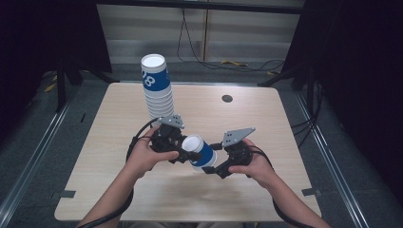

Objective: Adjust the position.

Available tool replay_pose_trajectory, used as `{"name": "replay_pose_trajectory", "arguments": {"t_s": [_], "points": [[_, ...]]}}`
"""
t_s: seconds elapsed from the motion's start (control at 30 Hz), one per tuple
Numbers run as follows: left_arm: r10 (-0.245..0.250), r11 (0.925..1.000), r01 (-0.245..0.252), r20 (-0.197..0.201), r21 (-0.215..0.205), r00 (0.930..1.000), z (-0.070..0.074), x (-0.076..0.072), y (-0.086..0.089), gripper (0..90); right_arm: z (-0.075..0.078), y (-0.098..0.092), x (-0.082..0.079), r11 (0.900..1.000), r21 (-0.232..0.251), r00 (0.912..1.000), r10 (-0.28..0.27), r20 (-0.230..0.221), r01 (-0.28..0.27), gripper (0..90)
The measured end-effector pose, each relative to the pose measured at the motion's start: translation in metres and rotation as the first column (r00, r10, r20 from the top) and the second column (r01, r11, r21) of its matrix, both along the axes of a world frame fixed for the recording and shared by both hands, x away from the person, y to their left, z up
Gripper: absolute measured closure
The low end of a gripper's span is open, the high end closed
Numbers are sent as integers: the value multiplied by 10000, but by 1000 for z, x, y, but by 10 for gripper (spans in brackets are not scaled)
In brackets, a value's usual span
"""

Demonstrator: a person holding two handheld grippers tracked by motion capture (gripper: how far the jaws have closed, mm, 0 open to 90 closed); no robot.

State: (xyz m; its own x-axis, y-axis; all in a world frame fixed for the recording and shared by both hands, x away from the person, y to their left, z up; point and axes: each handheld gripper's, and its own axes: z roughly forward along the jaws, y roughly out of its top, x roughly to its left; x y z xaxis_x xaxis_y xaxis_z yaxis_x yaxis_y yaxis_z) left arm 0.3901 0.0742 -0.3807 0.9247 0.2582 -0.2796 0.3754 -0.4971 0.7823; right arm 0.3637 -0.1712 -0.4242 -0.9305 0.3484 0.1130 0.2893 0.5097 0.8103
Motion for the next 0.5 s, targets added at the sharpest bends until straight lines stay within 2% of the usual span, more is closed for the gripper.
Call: {"name": "replay_pose_trajectory", "arguments": {"t_s": [0.1,0.17,0.3,0.5], "points": [[-28,10000,28,19,75,10000,0,0,0,293,0,0,0,10000,17,10000,42,-32,-42,131],[2,9999,-2,-41,-153,10000,-1,0,0,293,0,1,0,10000,25,10000,54,-6,-54,132],[-22,10000,22,-14,-93,10000,-2,-1,0,293,1,3,1,9999,143,10000,44,-2,-44,144],[-60,9999,60,-20,-86,10000,-4,0,1,293,2,4,1,9999,-37,9999,150,67,-150,182]]}}
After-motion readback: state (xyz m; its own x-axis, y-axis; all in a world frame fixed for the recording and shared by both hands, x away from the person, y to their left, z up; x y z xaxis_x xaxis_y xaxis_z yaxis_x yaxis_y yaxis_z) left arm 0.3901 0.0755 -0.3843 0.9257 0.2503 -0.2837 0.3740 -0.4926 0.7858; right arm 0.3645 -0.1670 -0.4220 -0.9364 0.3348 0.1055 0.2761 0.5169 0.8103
